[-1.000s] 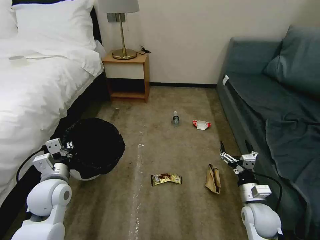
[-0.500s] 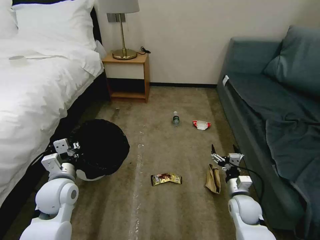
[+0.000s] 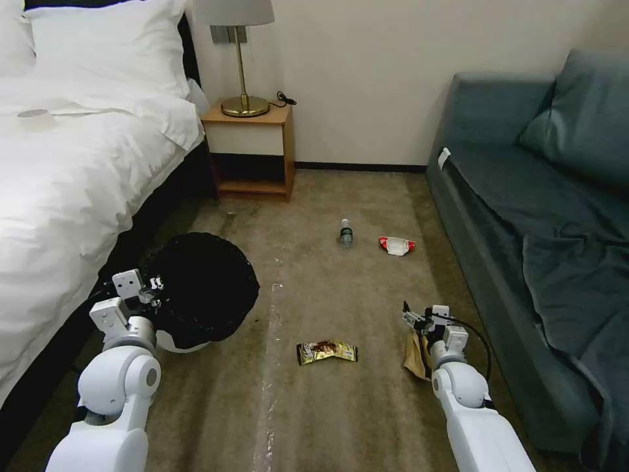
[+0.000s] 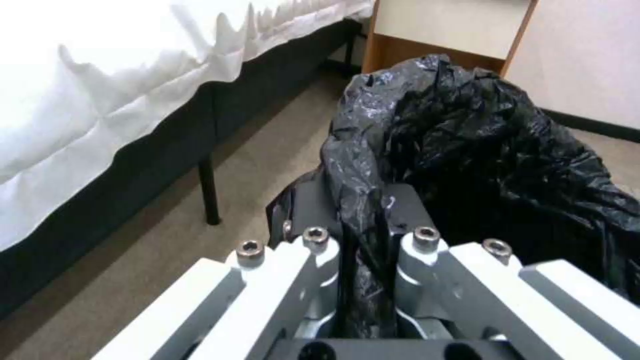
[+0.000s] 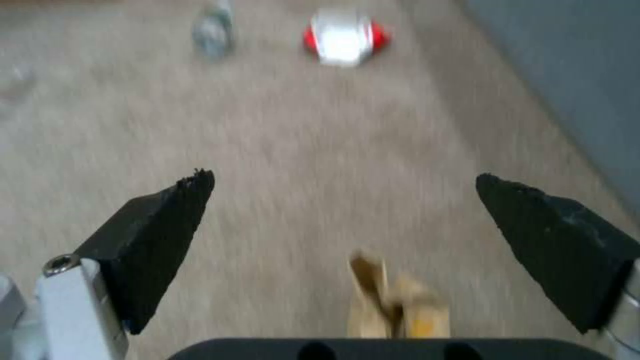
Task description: Pick up the trash bin, then pick up the garbage on the floor and place it into the trash bin.
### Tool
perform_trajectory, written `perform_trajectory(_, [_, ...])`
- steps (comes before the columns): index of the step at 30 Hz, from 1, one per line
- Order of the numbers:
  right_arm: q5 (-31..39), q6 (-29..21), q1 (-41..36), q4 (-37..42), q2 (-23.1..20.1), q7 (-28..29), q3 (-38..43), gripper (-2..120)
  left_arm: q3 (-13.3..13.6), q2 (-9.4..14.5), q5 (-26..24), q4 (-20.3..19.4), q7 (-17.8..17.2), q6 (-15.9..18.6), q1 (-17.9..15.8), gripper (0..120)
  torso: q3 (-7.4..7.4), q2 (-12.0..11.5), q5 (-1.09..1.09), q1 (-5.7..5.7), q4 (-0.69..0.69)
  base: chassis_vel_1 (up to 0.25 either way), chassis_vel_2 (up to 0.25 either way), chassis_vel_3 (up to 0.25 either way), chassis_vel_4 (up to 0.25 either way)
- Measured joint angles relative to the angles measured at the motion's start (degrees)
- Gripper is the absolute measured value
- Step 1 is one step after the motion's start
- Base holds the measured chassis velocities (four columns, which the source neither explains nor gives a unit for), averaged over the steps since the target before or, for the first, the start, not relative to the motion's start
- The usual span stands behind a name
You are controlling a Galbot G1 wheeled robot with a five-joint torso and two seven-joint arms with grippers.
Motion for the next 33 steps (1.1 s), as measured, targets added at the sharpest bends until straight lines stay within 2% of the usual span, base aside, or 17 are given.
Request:
perform_trajectory(6, [2.25,-3.68,-0.03,-2.55,-0.08,-1.01,0.41,100,-0.08,-0.26,0.33,-0.23,-0.17,0.02,0.35,6,0.0,0.0,-0.01,0.0,0.0,0.0,0.0,0.0,0.0])
perform_trajectory(14, [3.28,-4.62,-0.7,-5.55,0.14,-3.19,1.25,100,0.85,-0.79,0.87,-0.65,-0.46,0.06,0.44,6,-0.01,0.0,0.0,0.0,0.0,0.0,0.0,0.0,0.0])
perform_trajectory(29, [-0.28,-1.12,2.39,-16.01,1.01,-4.72,2.77,100,1.45,-0.27,1.13,-0.73,-0.71,0.17,0.43,6,0.0,0.0,0.0,0.0,0.01,0.0,0.0,0.0,0.0])
perform_trajectory(33, [-1.0,-0.56,2.57,-17.23,0.98,-7.81,4.63,92,2.64,0.06,1.14,-0.1,-0.73,0.18,-0.52,6,0.0,0.0,0.01,0.0,0.0,0.0,0.0,0.0,0.0])
